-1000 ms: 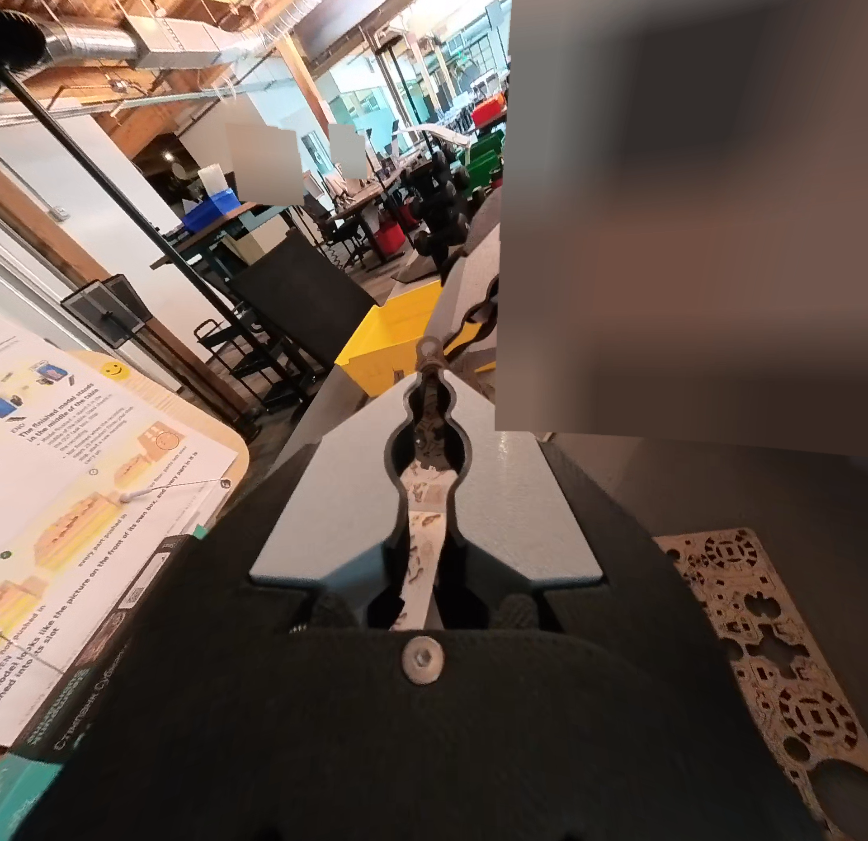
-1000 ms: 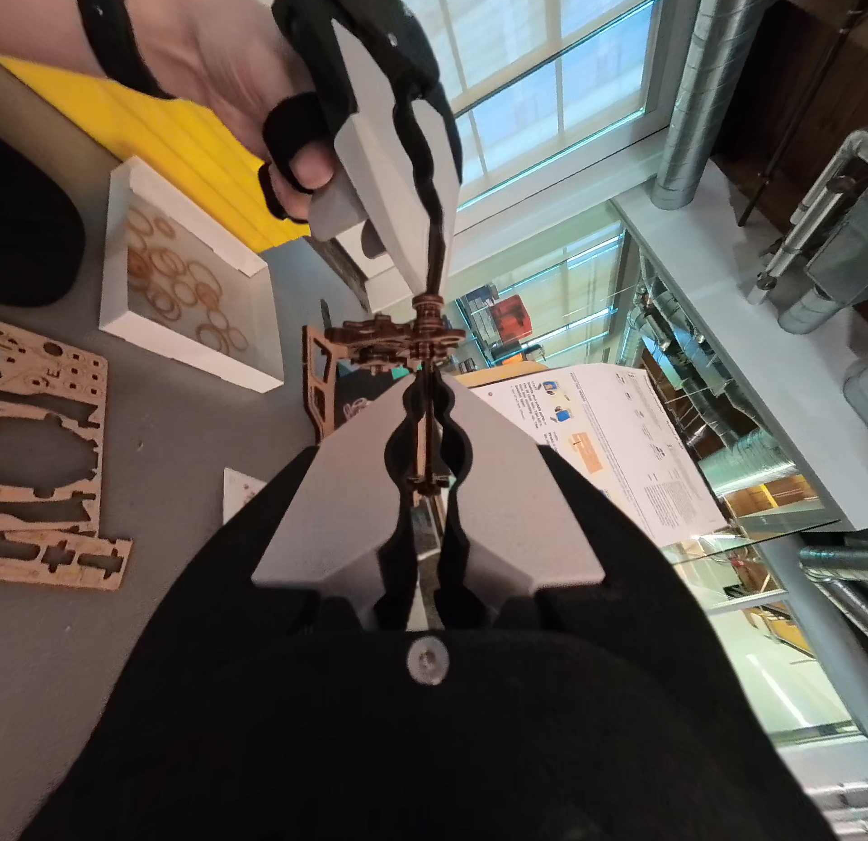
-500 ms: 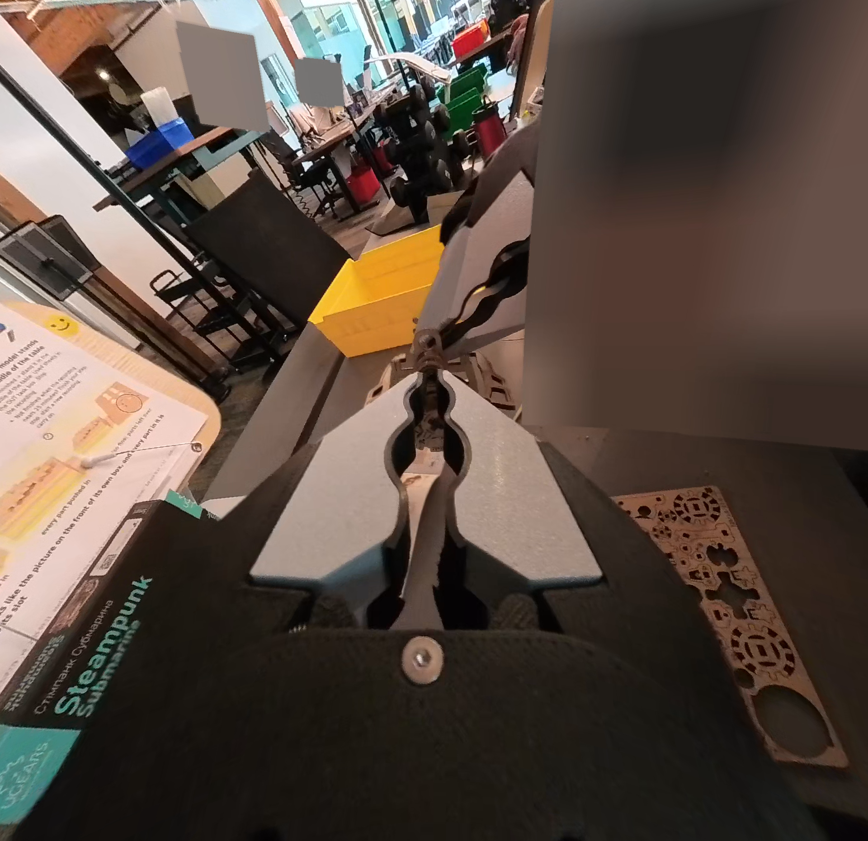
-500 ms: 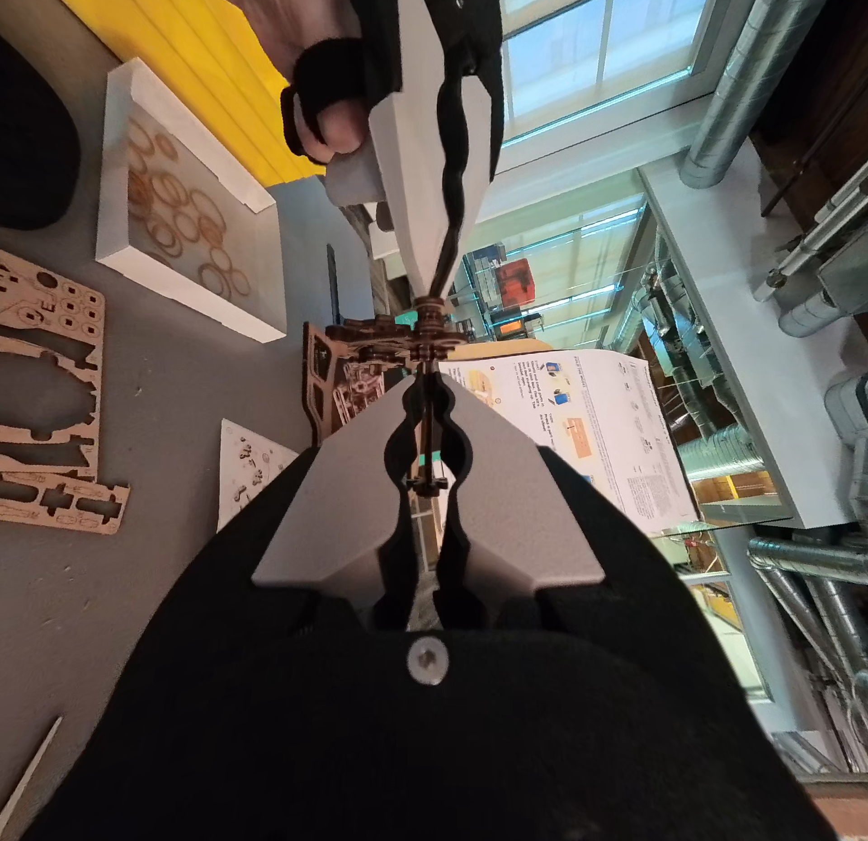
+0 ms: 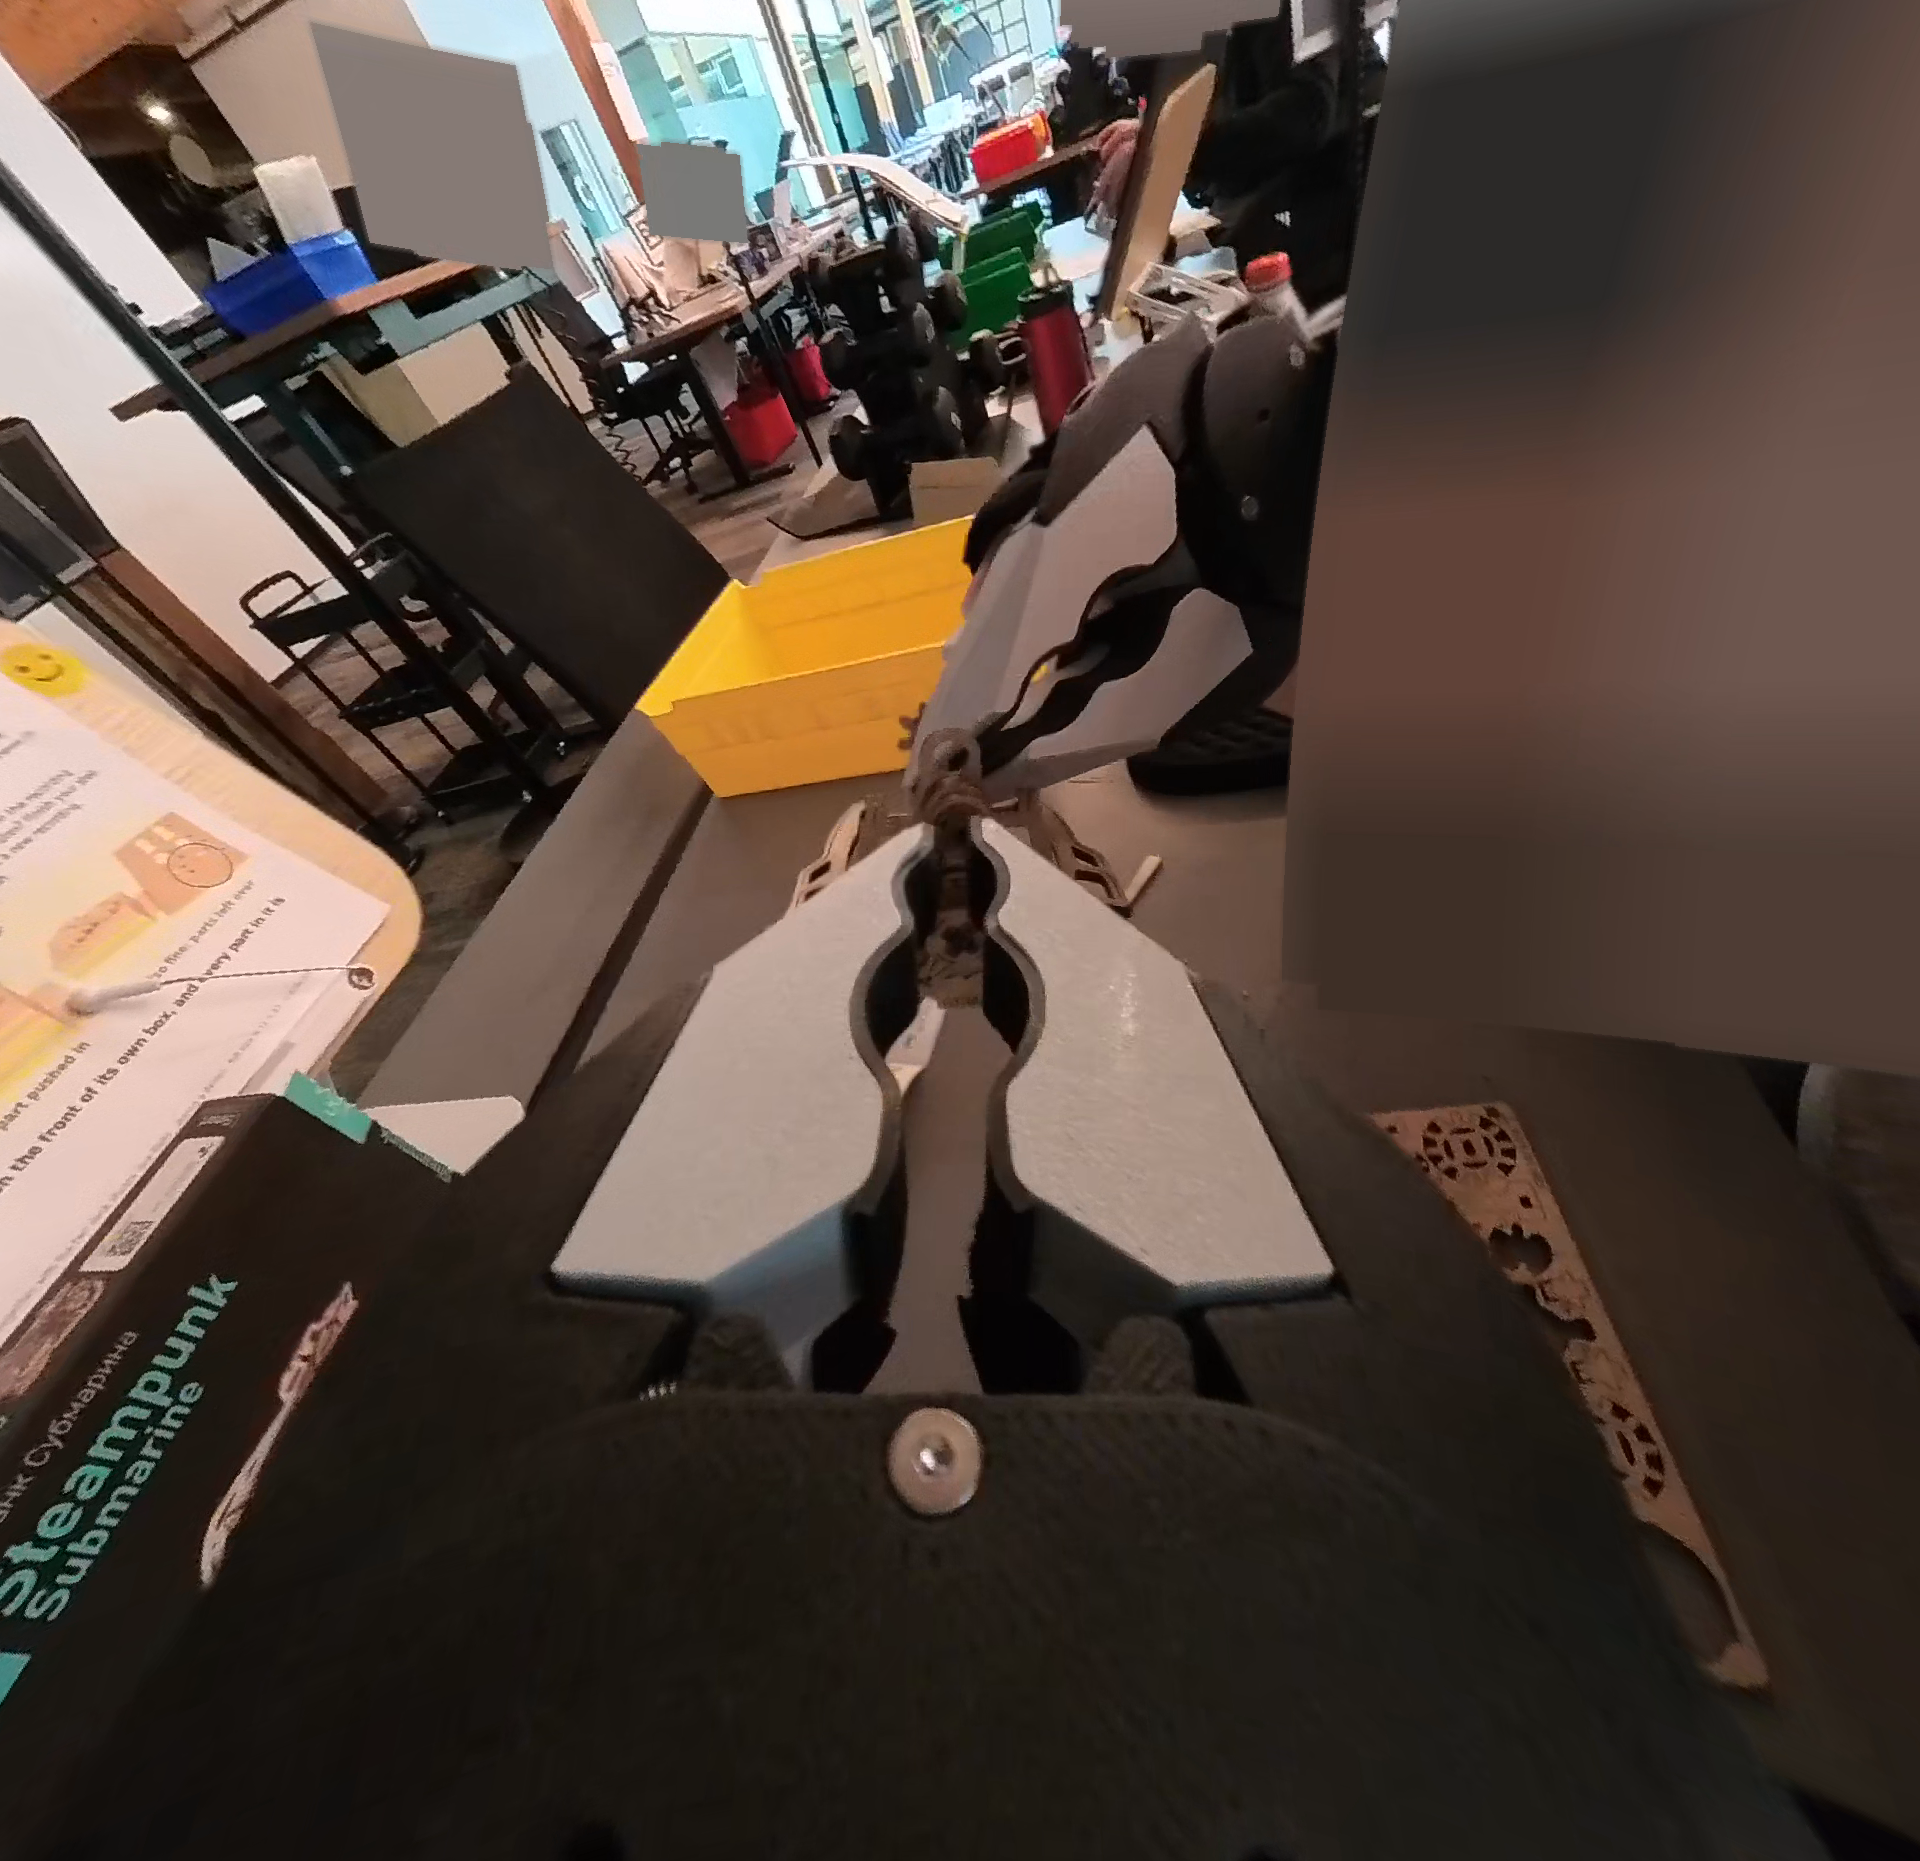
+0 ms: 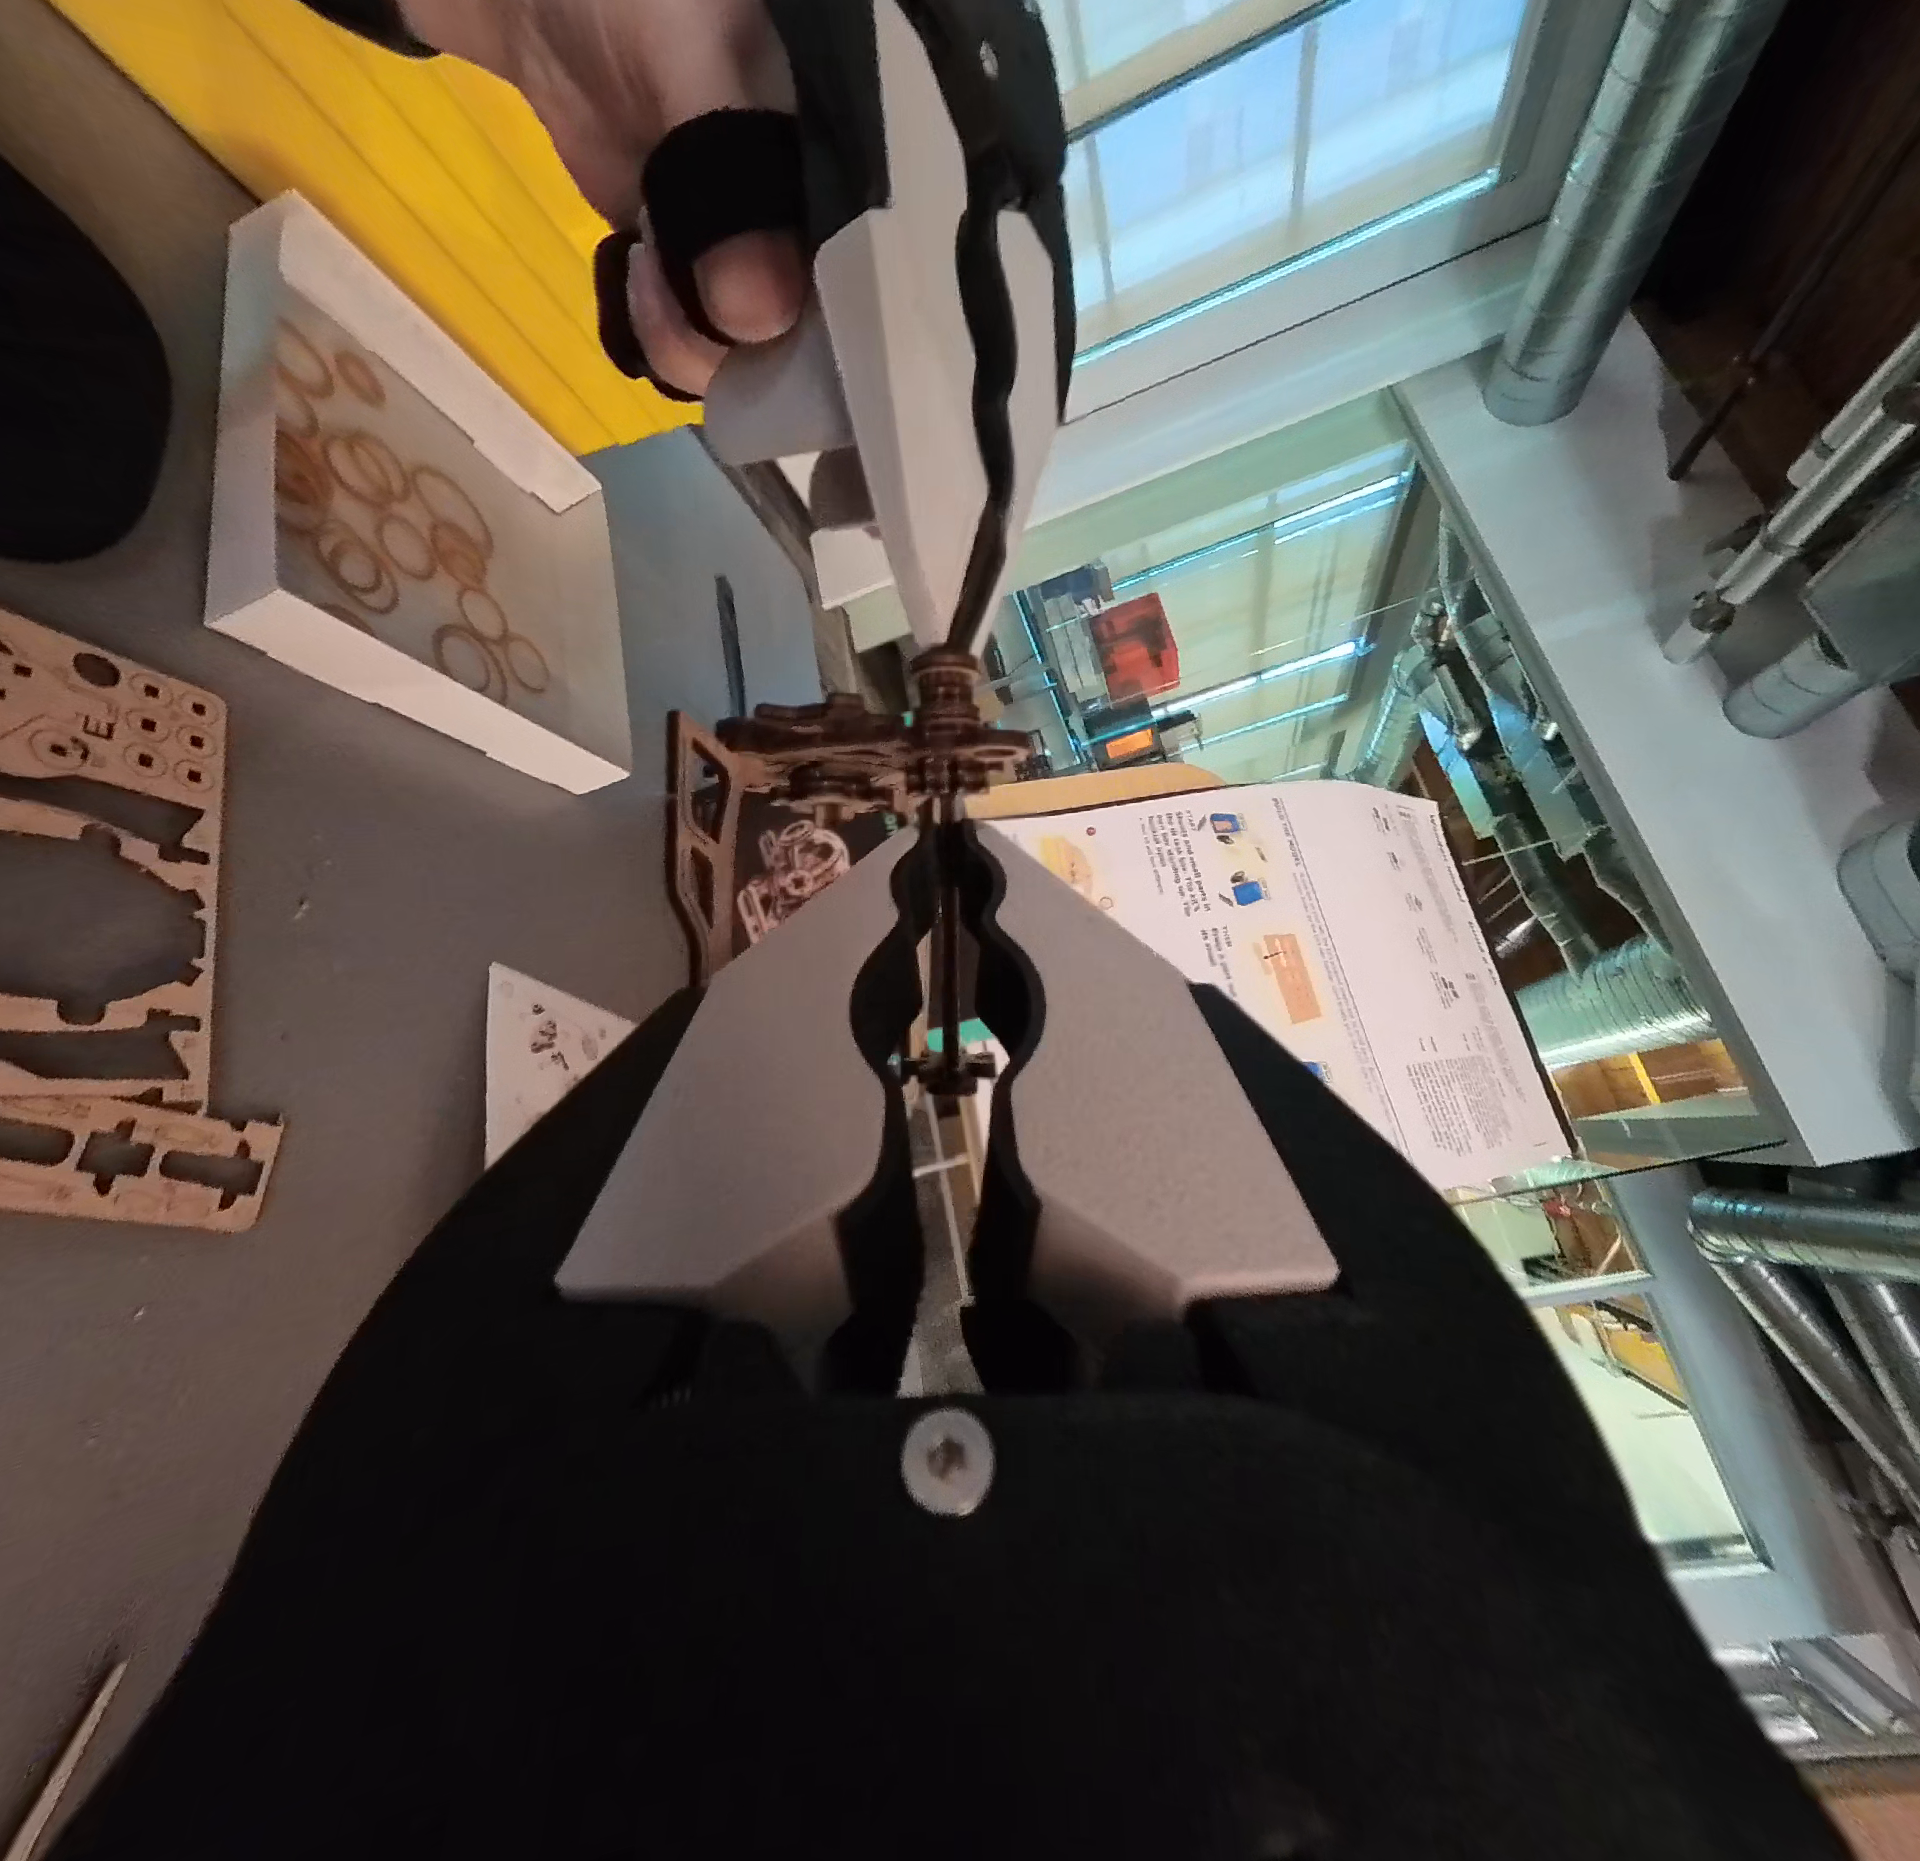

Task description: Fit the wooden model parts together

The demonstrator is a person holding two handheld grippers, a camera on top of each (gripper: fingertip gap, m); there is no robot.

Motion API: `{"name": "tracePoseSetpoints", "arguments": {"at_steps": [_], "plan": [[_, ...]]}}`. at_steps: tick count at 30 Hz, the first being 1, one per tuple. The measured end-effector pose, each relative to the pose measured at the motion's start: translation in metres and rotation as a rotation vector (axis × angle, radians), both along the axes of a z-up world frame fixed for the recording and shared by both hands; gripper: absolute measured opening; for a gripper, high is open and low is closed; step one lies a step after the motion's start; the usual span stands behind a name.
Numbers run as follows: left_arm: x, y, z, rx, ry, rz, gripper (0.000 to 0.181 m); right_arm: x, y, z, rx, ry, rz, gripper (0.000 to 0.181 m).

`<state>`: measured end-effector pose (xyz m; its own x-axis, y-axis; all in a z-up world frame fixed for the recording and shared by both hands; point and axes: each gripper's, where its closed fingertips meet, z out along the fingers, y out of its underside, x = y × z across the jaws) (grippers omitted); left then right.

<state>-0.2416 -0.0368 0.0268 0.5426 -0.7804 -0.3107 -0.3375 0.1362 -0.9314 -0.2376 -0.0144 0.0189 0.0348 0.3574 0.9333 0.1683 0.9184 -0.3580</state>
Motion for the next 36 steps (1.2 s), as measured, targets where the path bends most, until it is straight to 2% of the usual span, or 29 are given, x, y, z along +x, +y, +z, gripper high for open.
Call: {"name": "tracePoseSetpoints", "arguments": {"at_steps": [1,7,12,15,21,26,30,36], "plan": [[-0.001,0.001,0.0,-0.001,-0.005,0.007,0.004,0.0,0.001,0.002,-0.004,0.014,-0.004,0.001],[-0.005,0.001,0.004,0.005,-0.015,0.013,0.009,0.005,0.002,0.013,-0.074,0.06,0.021,0.0],[-0.01,0.001,0.029,0.046,-0.173,0.023,0.016,0.012,0.006,0.026,-0.308,0.156,0.166,0.001],[-0.008,-0.002,0.044,0.065,-0.273,0.007,0.022,0.013,0.008,0.027,-0.372,0.178,0.209,0.001],[0.015,-0.002,0.033,0.122,-0.16,0.029,0.031,0.01,-0.001,0.025,-0.303,0.172,0.209,0.001],[0.021,0.002,0.025,0.117,-0.143,0.034,0.025,0.007,-0.004,0.022,-0.295,0.156,0.208,0.001],[0.02,0.004,0.024,0.142,-0.122,0.05,0.013,0.007,-0.002,0.02,-0.297,0.148,0.206,0.001],[0.018,0.005,0.023,0.156,-0.102,0.061,0.012,0.007,-0.002,0.019,-0.295,0.145,0.208,0.001]]}}
